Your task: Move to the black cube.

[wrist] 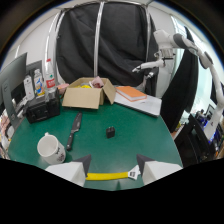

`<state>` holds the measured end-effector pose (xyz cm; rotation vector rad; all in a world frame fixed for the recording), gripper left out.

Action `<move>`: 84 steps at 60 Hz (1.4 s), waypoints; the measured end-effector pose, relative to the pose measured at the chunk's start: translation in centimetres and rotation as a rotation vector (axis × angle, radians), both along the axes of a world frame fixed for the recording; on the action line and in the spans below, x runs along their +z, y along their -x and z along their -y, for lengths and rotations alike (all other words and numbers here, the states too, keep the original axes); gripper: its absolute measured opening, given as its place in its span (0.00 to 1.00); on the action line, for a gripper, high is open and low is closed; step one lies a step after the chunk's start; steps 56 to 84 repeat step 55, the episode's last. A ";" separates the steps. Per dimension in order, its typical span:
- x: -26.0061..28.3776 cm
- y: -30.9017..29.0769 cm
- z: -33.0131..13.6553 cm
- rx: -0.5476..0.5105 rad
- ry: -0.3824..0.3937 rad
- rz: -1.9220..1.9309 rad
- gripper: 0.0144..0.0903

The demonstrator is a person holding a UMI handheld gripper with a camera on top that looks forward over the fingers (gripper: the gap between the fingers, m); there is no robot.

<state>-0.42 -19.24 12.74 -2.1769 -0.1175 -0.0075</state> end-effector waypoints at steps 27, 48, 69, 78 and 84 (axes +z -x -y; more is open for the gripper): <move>-7.2 0.8 -11.4 -0.021 0.006 0.006 0.94; -9.0 1.5 -12.7 -0.009 0.037 -0.002 0.95; -9.1 1.5 -12.7 -0.011 0.042 -0.005 0.95; -9.1 1.5 -12.7 -0.011 0.042 -0.005 0.95; -9.1 1.5 -12.7 -0.011 0.042 -0.005 0.95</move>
